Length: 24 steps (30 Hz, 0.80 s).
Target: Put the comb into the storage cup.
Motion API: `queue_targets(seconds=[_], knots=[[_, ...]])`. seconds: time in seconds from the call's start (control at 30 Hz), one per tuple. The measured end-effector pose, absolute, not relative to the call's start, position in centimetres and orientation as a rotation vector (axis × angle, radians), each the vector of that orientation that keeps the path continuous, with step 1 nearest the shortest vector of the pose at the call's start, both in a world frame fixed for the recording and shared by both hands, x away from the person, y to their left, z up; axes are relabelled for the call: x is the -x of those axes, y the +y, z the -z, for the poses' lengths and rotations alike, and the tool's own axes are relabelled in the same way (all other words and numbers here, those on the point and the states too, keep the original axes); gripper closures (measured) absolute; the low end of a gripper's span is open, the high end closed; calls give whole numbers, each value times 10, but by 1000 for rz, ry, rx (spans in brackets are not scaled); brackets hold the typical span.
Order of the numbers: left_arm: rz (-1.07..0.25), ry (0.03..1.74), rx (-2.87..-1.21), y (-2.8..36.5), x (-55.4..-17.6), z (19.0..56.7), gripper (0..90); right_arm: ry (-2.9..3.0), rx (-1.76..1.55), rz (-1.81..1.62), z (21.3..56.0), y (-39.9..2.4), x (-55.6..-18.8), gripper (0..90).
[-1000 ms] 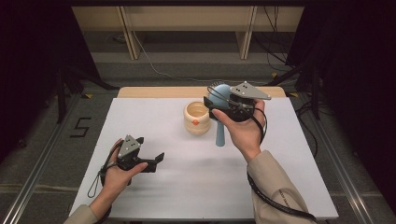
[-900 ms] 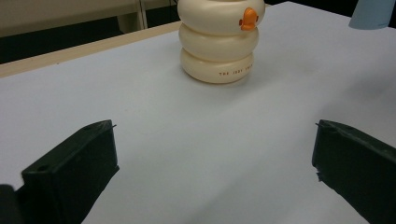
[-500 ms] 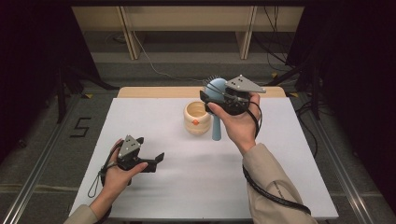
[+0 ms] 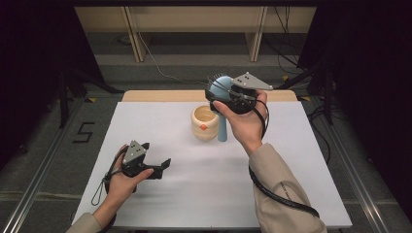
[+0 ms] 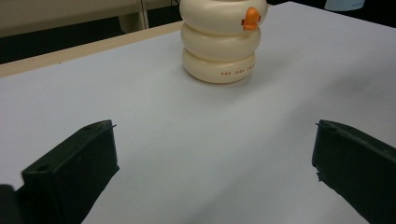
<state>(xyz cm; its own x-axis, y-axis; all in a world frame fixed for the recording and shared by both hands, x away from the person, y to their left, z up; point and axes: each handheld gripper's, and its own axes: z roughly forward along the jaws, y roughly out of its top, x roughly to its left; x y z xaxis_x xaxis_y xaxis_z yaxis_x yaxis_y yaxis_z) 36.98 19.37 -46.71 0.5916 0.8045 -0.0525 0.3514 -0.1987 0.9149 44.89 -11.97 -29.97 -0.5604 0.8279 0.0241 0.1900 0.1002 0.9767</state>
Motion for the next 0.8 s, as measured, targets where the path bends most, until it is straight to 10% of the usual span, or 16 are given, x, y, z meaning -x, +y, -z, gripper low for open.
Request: queue_targets(seconds=[0.8], knots=[[-544, 944, -1789, 194, -370, 467, 0, 1817, -1008, -1502, 291, -112, -465, 211]])
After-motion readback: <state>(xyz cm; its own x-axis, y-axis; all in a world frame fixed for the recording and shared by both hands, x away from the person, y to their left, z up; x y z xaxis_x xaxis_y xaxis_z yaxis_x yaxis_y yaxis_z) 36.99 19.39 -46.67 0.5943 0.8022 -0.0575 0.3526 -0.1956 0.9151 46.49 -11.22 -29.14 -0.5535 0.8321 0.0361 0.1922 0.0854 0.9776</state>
